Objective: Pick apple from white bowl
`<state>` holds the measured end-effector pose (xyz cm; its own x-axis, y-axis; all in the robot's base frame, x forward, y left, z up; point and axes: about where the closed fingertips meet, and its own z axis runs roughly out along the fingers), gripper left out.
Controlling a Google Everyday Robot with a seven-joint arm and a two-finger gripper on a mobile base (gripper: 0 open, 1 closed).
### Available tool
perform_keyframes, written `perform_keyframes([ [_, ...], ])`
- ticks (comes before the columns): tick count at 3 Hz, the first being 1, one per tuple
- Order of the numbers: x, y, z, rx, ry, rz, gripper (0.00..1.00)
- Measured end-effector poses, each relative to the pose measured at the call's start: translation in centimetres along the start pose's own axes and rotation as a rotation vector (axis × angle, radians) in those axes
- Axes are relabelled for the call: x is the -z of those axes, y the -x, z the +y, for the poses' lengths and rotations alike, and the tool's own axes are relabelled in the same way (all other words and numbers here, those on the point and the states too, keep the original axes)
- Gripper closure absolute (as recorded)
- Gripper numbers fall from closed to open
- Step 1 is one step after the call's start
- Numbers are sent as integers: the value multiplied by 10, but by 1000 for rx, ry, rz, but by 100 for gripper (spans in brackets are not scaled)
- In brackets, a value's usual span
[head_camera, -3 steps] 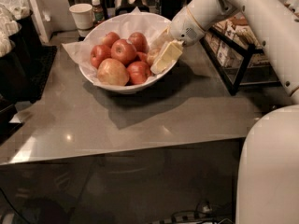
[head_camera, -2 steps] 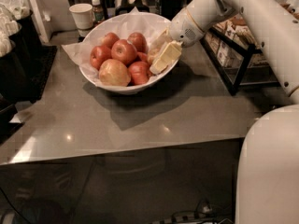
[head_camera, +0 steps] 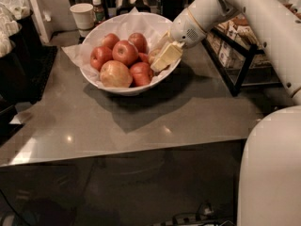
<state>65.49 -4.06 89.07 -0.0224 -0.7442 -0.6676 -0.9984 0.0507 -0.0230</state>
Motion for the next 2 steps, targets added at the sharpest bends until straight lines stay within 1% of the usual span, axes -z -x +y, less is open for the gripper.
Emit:
perform_keyframes([
  [1, 0, -2, 2, 4, -12, 9, 99],
  [2, 1, 0, 2, 5, -12, 9, 100],
])
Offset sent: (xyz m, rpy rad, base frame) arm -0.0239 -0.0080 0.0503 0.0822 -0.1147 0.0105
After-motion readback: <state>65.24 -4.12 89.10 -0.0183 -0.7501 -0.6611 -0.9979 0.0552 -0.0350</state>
